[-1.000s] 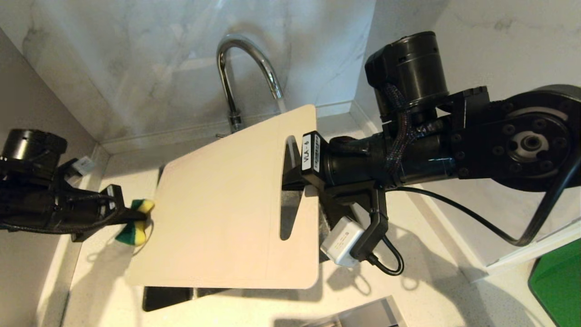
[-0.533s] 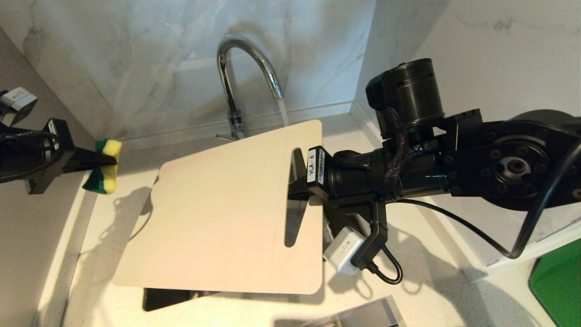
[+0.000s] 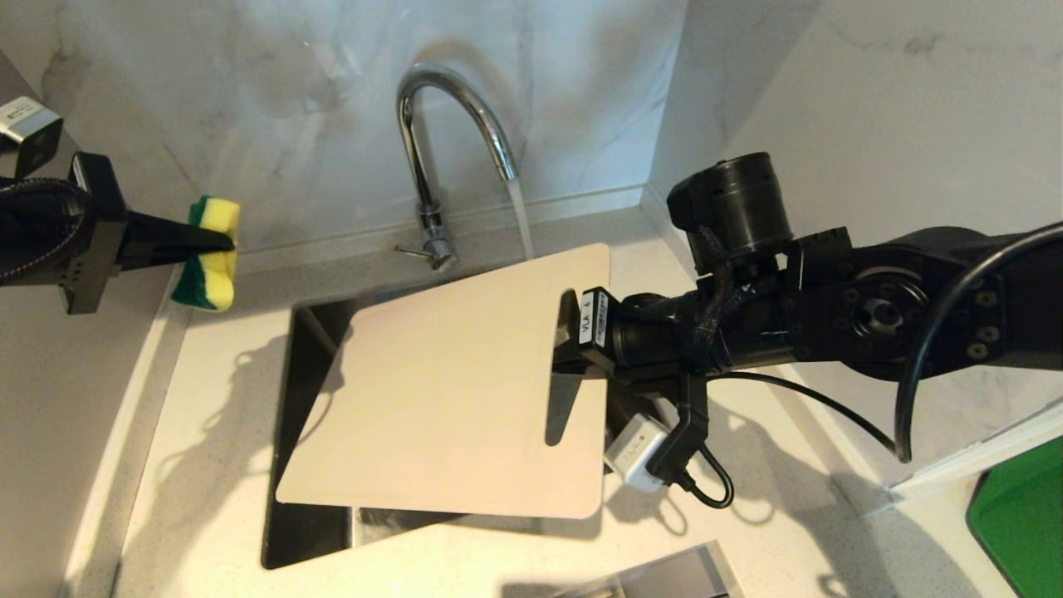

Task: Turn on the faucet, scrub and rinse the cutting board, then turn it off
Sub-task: Scrub the cutting board underwater

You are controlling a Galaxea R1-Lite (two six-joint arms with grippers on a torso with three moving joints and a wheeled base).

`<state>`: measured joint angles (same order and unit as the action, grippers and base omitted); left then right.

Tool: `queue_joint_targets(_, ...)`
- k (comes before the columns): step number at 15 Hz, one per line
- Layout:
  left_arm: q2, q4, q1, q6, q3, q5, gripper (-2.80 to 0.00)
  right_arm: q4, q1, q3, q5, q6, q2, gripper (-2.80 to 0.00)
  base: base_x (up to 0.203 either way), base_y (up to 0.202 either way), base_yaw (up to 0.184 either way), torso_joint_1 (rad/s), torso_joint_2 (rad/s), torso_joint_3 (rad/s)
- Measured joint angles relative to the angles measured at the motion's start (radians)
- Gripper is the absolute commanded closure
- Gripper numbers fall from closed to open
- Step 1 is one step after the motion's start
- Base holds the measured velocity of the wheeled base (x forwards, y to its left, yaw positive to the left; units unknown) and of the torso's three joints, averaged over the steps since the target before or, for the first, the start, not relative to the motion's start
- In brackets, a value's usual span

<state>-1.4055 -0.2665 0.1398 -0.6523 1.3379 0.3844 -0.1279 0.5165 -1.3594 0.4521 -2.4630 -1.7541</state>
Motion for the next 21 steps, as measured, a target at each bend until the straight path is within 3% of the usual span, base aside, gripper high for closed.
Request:
queue_joint_targets(5, -0.005, 0.004, 0.003, -0.003, -0.018, 0.033, 0.00, -0.017, -0.024, -0.069, 0.001, -0.014, -0.086, 0.00, 0.000, 0.000, 0.000, 0.000, 0.00, 0.000)
queue_joint_targets(9, -0.017, 0.076, 0.001, -0.014, -0.023, 0.040, 0.00, -0.113, -0.052, -0.233, 0.001, -0.062, -0.179, 0.00, 0.000, 0.000, 0.000, 0.000, 0.00, 0.000)
queue_joint_targets(21, -0.018, 0.075, 0.041, -0.037, -0.027, 0.042, 0.00, -0.316, -0.141, -0.601, 0.006, -0.178, -0.426, 0.00, 0.000, 0.000, 0.000, 0.000, 0.00, 0.000)
